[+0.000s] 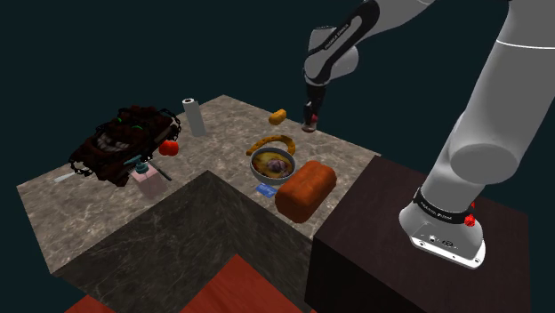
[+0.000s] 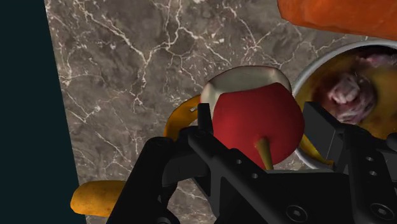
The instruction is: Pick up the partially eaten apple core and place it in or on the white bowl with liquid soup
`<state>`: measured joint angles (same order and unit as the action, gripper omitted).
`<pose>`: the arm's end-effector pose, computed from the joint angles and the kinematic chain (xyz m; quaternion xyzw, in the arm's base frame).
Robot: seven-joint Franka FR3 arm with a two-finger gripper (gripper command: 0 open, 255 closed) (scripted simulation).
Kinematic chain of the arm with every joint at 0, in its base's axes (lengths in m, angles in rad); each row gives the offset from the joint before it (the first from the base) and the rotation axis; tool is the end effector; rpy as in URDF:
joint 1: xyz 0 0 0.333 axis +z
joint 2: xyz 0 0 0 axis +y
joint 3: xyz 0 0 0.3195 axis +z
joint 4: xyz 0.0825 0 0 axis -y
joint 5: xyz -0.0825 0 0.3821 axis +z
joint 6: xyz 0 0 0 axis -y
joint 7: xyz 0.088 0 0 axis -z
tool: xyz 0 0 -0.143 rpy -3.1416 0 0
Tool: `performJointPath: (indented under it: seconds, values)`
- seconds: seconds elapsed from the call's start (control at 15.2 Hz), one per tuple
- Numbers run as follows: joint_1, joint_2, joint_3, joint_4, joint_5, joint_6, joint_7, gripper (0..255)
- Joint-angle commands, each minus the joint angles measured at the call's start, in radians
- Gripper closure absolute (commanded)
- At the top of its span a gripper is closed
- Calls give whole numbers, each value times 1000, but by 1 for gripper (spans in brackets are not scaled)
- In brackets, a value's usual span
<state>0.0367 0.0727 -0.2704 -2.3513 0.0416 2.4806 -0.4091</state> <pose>0.5010 -0.1193 0.2756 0.9969 0.0722 0.0294 0.0060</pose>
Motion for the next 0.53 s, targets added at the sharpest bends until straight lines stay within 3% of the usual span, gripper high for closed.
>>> performJointPath:
  seconds: [0.0, 0.46]
  values:
    - [26, -2, 20, 4, -8, -5, 53, 255]
    - [123, 26, 97, 59, -26, -31, 242, 255]
